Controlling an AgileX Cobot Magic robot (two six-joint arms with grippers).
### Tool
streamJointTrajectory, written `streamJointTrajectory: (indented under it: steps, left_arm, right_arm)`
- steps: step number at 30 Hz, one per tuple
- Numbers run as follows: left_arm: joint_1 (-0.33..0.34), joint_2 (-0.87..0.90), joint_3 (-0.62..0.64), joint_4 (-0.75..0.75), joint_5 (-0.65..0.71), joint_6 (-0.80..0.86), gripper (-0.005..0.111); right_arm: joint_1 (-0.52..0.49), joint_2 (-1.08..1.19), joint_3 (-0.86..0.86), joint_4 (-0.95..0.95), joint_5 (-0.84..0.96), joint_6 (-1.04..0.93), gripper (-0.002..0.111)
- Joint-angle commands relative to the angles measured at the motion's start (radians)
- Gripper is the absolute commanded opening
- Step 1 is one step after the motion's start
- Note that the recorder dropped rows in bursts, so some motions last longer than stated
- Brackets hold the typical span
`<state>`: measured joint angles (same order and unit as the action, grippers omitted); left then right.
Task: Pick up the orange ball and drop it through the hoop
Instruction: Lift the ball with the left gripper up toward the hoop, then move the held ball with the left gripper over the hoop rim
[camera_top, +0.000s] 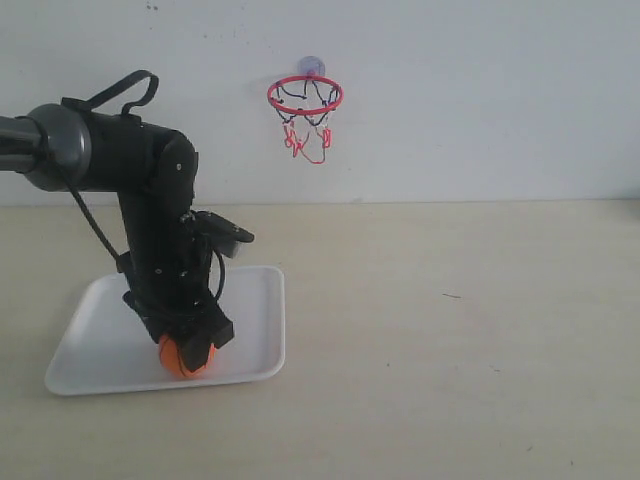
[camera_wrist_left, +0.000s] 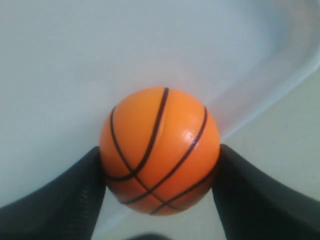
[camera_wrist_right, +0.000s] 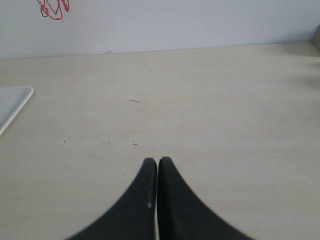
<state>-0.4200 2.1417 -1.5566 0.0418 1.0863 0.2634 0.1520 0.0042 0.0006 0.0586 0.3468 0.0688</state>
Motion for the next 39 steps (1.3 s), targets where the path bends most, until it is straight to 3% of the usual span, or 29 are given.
streamJointTrajectory:
  steps: [1, 7, 12, 18, 25, 28, 31, 34, 36, 39]
  left_arm:
    - [-0.008, -0.01, -0.003, 0.033, 0.017, 0.007, 0.004]
    - [-0.008, -0.191, -0.069, 0.16, -0.036, -0.003, 0.004]
    - [-0.008, -0.309, -0.159, 0.088, -0.316, -0.152, 0.004]
    - [-0.008, -0.279, -0.159, -0.028, -0.606, -0.233, 0.004]
    - [0.004, -0.189, -0.159, -0.071, -0.762, -0.263, 0.004]
    - [0.032, -0.181, -0.159, -0.207, -0.786, -0.263, 0.004]
    - [0.07, -0.181, -0.159, -0.334, -0.79, -0.148, 0.004]
    - [0.116, -0.181, -0.159, -0.555, -0.785, 0.04, 0.004]
    - [0.153, -0.176, -0.161, -0.793, -0.777, 0.221, 0.004]
    - [0.205, -0.145, -0.21, -1.099, -0.65, 0.513, 0.004]
  right_arm:
    - [-0.003, -0.004, -0.001, -0.004, -0.005, 0.0, 0.0]
    - [-0.003, -0.004, -0.001, -0.004, -0.005, 0.0, 0.0]
    - [-0.003, -0.004, -0.001, -0.004, -0.005, 0.0, 0.0]
    - [0.0, -0.004, -0.001, -0.004, -0.005, 0.0, 0.0]
    - [0.058, -0.004, -0.001, -0.004, 0.001, 0.0, 0.0]
    - [0.058, -0.004, -0.001, -0.004, 0.001, 0.0, 0.0]
    - [0.058, -0.004, -0.001, -0.004, 0.001, 0.0, 0.0]
    - [0.058, -0.004, -0.001, -0.004, 0.001, 0.0, 0.0]
    - [0.058, -0.004, -0.001, -0.004, 0.001, 0.0, 0.0]
    - [0.058, -0.004, -0.001, -0.004, 0.001, 0.0, 0.0]
